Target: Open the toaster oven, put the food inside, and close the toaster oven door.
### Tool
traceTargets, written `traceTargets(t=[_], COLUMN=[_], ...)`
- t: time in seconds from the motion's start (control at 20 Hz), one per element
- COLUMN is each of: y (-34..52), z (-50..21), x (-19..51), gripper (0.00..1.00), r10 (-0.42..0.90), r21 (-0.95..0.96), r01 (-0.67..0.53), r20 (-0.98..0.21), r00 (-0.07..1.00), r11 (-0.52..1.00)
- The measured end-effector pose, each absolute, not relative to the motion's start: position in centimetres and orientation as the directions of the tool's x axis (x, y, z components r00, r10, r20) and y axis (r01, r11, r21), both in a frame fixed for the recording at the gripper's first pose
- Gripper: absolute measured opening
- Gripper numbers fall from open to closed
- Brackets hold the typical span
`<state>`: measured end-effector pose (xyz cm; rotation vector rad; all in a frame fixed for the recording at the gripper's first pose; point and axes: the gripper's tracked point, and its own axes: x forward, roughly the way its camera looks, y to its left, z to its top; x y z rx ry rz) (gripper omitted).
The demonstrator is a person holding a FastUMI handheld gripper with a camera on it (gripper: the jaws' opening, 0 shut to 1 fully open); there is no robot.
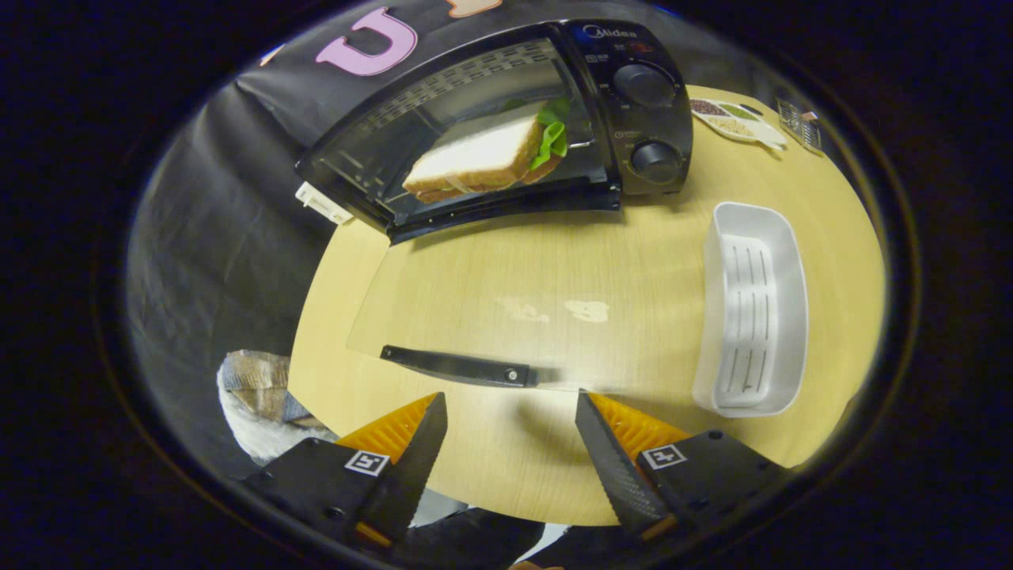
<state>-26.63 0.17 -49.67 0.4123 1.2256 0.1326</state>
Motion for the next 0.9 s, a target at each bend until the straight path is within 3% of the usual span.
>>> traceTargets(t=[0.3, 0.9], y=[0.0, -2.8], z=[-45.8, -36.7], x=[-24.8, -15.8], gripper=[0.99, 0.99], r10=[0.302, 0.223], r21=[0.364, 0.393], r01=[0.055, 0.077], r20=[-0.841, -0.661], r00=[0.449, 0.717], r11=[0.93, 0.917])
